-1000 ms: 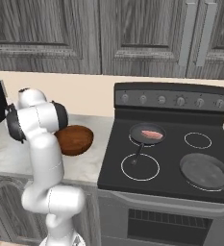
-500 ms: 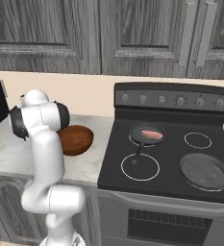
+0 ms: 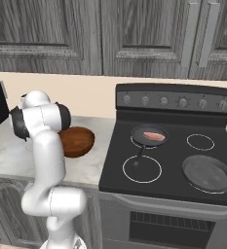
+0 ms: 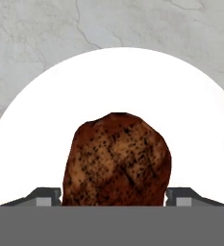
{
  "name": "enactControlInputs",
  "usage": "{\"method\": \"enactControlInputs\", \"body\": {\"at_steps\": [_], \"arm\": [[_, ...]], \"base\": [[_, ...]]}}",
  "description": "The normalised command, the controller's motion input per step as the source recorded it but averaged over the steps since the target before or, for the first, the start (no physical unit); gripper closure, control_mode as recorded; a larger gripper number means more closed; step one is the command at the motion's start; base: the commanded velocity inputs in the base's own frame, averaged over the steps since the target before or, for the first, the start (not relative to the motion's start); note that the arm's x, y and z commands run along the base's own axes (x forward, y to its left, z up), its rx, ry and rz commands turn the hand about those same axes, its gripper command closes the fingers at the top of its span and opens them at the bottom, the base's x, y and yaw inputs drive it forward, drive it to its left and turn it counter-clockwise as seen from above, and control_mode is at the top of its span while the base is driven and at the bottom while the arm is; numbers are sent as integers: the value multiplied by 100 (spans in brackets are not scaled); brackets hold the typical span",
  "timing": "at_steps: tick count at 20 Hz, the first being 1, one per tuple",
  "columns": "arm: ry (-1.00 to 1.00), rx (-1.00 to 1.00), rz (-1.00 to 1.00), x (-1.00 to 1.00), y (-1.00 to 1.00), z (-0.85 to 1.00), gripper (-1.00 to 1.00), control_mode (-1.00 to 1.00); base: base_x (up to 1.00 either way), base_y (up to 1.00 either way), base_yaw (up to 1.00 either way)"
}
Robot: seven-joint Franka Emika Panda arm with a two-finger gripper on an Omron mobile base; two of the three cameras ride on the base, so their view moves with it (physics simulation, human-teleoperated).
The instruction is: Place one of the steaks on the plate and the other in the bowl. Then place the bowl in the fridge.
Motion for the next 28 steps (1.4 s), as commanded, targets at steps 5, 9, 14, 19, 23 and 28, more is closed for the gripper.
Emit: {"method": "enactControlInputs", "body": {"at_steps": [5,9,14,19,23,28], "arm": [[0,0,0,0,0,-1,-100,-100],[0,0,0,0,0,0,-100,-100],[0,0,0,-8,0,8,-100,-100],[-1,0,0,-22,0,31,-100,-100],[-6,0,0,-49,-6,9,-100,-100],[-11,4,0,-72,-33,38,-100,-100]], "base": [[0,0,0],[0,0,0],[0,0,0],[0,0,0],[0,0,0],[0,0,0]]}}
